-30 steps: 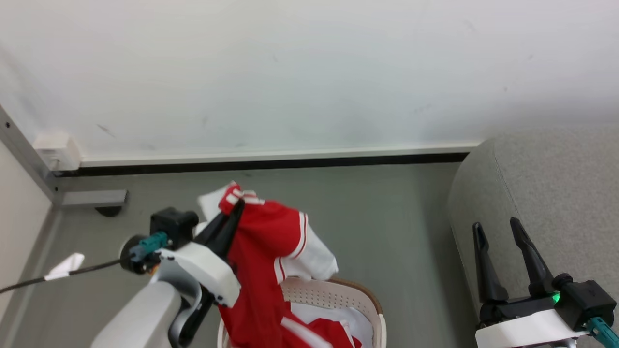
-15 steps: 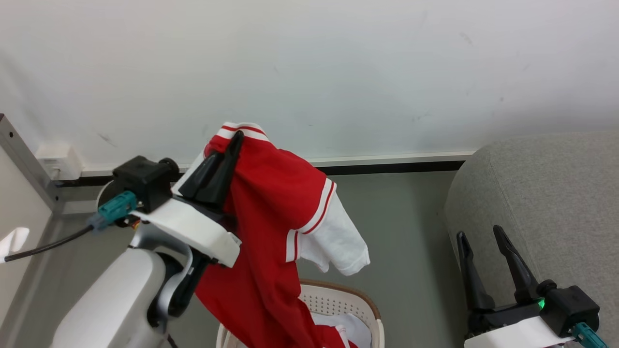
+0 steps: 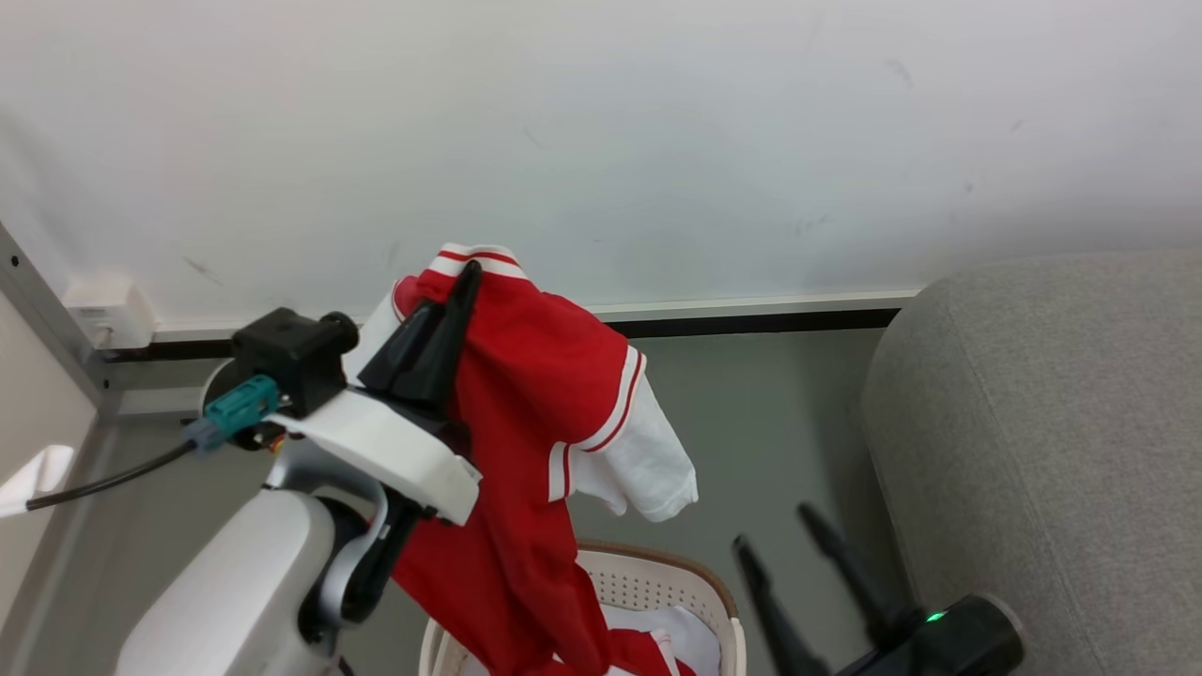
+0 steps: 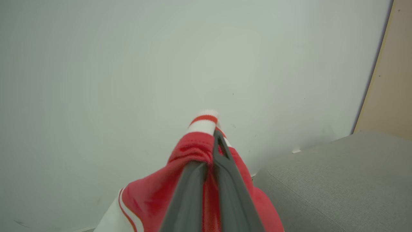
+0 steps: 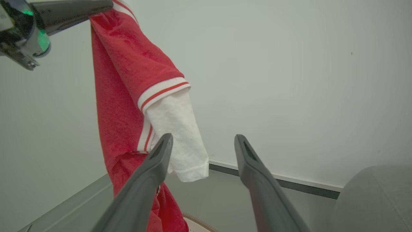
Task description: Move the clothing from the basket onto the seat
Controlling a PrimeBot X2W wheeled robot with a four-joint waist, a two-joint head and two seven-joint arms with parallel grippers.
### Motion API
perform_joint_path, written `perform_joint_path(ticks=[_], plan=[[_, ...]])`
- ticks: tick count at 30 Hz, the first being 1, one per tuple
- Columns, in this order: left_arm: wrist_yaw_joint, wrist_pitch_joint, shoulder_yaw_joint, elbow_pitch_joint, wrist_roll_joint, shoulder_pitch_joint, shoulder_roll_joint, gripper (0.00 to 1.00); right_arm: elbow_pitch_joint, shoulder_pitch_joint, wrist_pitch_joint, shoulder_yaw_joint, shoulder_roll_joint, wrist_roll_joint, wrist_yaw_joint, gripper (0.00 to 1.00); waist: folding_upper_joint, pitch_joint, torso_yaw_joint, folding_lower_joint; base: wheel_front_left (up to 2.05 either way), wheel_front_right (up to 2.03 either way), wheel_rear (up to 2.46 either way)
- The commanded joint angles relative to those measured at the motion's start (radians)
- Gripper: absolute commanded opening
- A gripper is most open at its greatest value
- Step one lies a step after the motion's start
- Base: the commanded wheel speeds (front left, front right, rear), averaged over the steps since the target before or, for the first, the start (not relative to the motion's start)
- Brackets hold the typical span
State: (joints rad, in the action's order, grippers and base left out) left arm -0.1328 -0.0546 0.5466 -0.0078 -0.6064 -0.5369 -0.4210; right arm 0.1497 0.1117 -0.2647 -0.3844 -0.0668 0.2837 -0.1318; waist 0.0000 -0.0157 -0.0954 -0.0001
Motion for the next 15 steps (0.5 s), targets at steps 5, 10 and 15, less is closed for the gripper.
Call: perform_joint_path(ticks=[5, 10, 15], plan=[[0.009, 0.003, 0.021, 0.021, -0.007, -0.029, 0.030, 0.00, 0.055, 0.020, 0.000, -0.178, -0.032, 0.048, 0.002, 1.00, 0.0000, -0.003, 0.026, 0.0001, 0.00, 0.00, 0.00], [0.026, 0.015, 0.058, 0.042, -0.009, -0.058, 0.072, 0.00, 0.183, 0.087, 0.000, -0.311, -0.029, 0.074, 0.002, 1.00, 0.0000, -0.011, 0.071, 0.0001, 0.00, 0.00, 0.00], [0.046, 0.024, 0.100, 0.065, -0.006, -0.086, 0.116, 0.00, 0.328, 0.156, 0.000, -0.397, 0.001, 0.094, 0.002, 1.00, 0.0000, -0.021, 0.120, 0.0001, 0.00, 0.00, 0.00]])
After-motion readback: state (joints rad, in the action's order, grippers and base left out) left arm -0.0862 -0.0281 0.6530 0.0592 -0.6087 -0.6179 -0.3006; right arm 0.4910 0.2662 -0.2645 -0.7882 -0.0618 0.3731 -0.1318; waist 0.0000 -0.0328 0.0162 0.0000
